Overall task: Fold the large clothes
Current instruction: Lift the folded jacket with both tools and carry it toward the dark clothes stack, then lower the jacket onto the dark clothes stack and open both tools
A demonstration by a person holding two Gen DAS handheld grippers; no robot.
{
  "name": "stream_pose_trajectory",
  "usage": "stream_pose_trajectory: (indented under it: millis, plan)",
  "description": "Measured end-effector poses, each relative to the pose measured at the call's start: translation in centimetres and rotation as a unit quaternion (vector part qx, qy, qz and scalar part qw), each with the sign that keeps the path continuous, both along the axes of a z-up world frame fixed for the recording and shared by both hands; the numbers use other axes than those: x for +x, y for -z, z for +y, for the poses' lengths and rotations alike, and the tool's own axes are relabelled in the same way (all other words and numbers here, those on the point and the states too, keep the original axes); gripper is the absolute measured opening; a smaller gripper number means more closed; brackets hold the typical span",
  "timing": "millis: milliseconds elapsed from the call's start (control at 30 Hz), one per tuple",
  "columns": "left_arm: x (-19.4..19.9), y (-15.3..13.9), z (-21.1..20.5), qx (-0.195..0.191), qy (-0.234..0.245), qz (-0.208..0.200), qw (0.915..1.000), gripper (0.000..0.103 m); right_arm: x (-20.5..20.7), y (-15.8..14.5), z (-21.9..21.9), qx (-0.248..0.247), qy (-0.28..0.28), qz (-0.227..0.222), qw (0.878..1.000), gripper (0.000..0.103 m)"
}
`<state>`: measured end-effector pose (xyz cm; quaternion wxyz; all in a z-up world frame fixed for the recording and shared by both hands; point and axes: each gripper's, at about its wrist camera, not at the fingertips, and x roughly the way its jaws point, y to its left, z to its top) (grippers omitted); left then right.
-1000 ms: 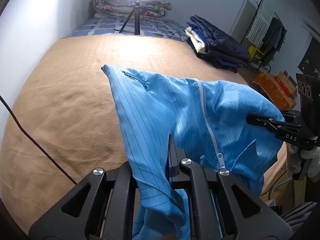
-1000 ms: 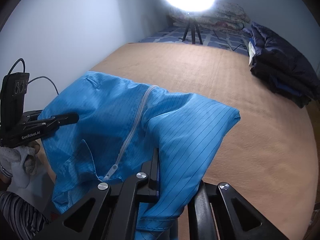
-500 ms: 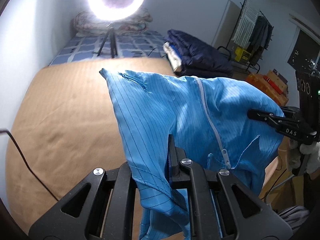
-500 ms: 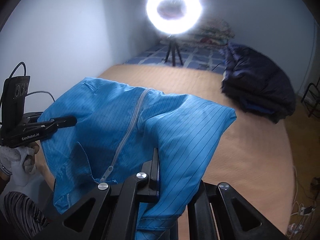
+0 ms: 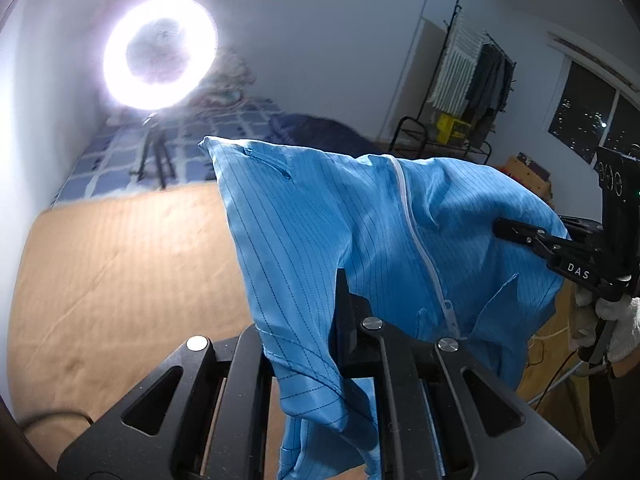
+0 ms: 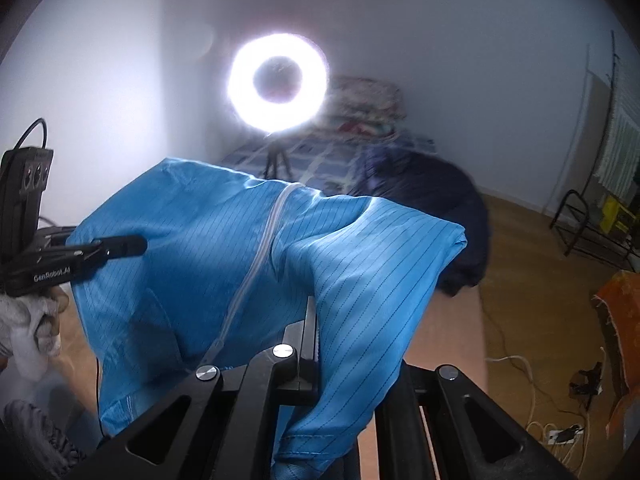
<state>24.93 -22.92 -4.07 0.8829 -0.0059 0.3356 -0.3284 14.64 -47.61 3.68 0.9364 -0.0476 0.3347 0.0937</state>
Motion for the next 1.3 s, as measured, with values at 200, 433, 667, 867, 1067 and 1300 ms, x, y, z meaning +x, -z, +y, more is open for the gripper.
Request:
stream_pose_trajectory:
  millis: [200,433,667,867,1067,1300]
  plan:
    - [4.4,-2.4,-4.9,-0.012,0.022,-0.018,0.9995,0.006,4.0,-2.7,-3.2,-0.025,0.032,-0.014,0.999,0.003]
    - [12.2,-2.3,-10.3,-0.015,0.041,-0.031,0.9986,0.006,11.8,-3.1,-8.0,-0.026,0.058,-0.016,0.998,0.003]
    - [21.2,-0.7,-14.7,-0.023,0.034,-0.045,0.9981,0.006,21.7,-1.3,-12.6,-0.008,0.072,-0.019,0.997,0.003]
    - [27.1,0.8,-18.3,-0.012,0.022,-0.054,0.9982,0.006,26.9,1.0,-14.8,0.009,0.082,-0.024,0.996,0.003]
    - [31.3,2.3,-21.1,-0.013,0.016,-0.049,0.9986,0.006,30.4,2.1,-17.4,0.01,0.106,-0.024,0.994,0.003]
    - [34.9,3.4,-22.9,-0.014,0.004,-0.051,0.9986,0.006,34.5,2.4,-19.3,0.012,0.127,-0.034,0.991,0.003]
